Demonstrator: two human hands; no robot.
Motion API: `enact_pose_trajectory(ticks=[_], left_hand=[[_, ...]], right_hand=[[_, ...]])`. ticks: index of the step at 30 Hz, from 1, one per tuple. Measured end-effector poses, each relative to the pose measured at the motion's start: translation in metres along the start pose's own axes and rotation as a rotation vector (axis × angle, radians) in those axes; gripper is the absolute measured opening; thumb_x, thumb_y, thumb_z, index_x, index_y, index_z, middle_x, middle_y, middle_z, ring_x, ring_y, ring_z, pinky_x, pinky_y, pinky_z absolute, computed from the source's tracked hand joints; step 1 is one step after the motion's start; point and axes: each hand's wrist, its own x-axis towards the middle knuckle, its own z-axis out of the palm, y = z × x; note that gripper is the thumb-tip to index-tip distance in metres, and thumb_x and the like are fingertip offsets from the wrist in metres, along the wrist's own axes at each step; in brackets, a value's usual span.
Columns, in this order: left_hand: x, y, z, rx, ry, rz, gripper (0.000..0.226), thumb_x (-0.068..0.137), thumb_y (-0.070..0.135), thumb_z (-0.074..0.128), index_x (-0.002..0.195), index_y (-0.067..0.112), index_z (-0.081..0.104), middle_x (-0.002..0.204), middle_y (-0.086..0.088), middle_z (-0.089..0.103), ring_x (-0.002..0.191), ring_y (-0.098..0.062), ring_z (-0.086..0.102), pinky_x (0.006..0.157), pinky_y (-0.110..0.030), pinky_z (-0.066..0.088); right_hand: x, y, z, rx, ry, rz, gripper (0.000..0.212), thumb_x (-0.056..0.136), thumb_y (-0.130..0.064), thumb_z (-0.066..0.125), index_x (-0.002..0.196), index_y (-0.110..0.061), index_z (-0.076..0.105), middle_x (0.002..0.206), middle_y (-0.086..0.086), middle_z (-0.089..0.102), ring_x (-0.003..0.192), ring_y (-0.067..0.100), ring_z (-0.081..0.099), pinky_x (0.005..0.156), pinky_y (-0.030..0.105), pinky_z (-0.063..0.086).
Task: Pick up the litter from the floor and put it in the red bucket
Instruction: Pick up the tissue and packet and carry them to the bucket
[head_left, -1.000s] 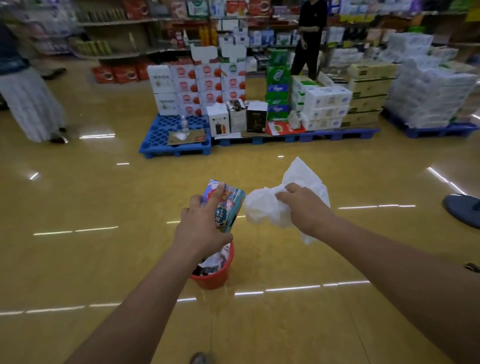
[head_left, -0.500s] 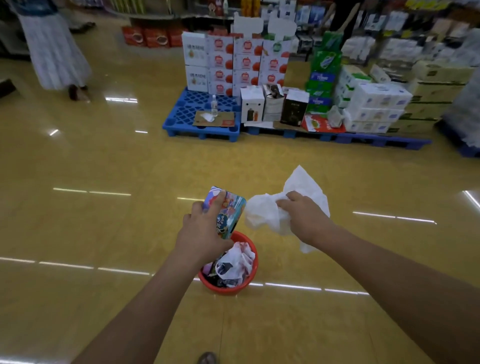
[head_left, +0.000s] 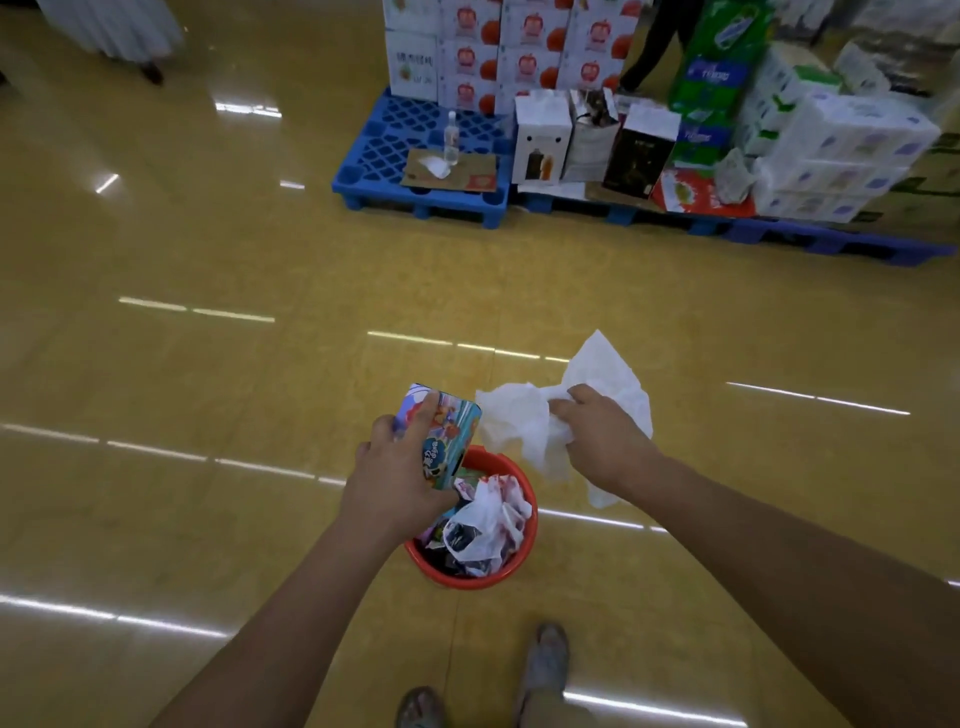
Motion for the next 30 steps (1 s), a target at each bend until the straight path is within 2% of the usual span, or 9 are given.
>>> enact_pose_trajectory(ticks=[4,9,16,19,26,30], left_hand=[[0.024,-0.005,0.017,-0.012,0.012,-0.072,0.111,0.067,0.045,0.074,0.150,0.049,0.001,0.137,-0.005,0.028,0.115,-0.032,0.043,0.089,-0.043,0.051],[0.054,-0.007,0.050,-0.049,0.009,-0.193,0.109,0.067,0.043,0.073,0.150,0.050,0.003,0.138,-0.005,0.028,0.114,-0.031,0.042,0.093,-0.044,0.048],[0.086,-0.023,0.104,-0.097,0.017,-0.324,0.111,0.065,0.049,0.079,0.147,0.054,0.004,0.140,-0.003,0.027,0.116,-0.032,0.042,0.090,-0.042,0.049],[0.098,-0.036,0.122,-0.095,0.011,-0.353,0.111,0.066,0.049,0.079,0.148,0.052,0.004,0.139,-0.005,0.029,0.116,-0.034,0.043,0.090,-0.042,0.048],[0.129,-0.080,0.183,-0.207,-0.028,-0.376,0.111,0.062,0.049,0.076,0.148,0.052,0.005,0.133,-0.008,0.033,0.114,-0.036,0.048,0.096,-0.047,0.048],[0.146,-0.119,0.232,-0.338,-0.045,-0.401,0.108,0.070,0.035,0.082,0.151,0.045,0.012,0.139,-0.009,0.031,0.119,-0.030,0.052,0.097,-0.040,0.050]], right_hand=[[0.044,0.012,0.016,0.018,-0.062,-0.045,0.060,0.081,-0.005,0.052,0.139,-0.019,0.049,0.128,0.007,0.047,0.106,0.031,0.053,0.082,0.034,0.046],[0.091,0.026,0.042,-0.004,-0.191,-0.133,0.068,0.079,-0.007,0.053,0.145,-0.019,0.041,0.140,0.007,0.038,0.111,0.033,0.048,0.091,0.034,0.045],[0.140,0.042,0.078,-0.035,-0.321,-0.211,0.081,0.076,-0.008,0.061,0.150,-0.016,0.030,0.146,0.007,0.028,0.120,0.033,0.039,0.097,0.036,0.042],[0.157,0.046,0.104,-0.037,-0.314,-0.254,0.081,0.074,-0.011,0.065,0.148,-0.016,0.033,0.143,0.009,0.032,0.114,0.034,0.042,0.092,0.038,0.043],[0.186,0.053,0.187,0.020,-0.349,-0.277,0.078,0.079,-0.003,0.058,0.150,-0.016,0.029,0.139,0.011,0.032,0.116,0.034,0.043,0.092,0.038,0.043],[0.199,0.057,0.248,0.049,-0.406,-0.234,0.079,0.083,0.007,0.050,0.153,-0.016,0.021,0.154,0.015,0.020,0.130,0.036,0.039,0.104,0.040,0.040]])
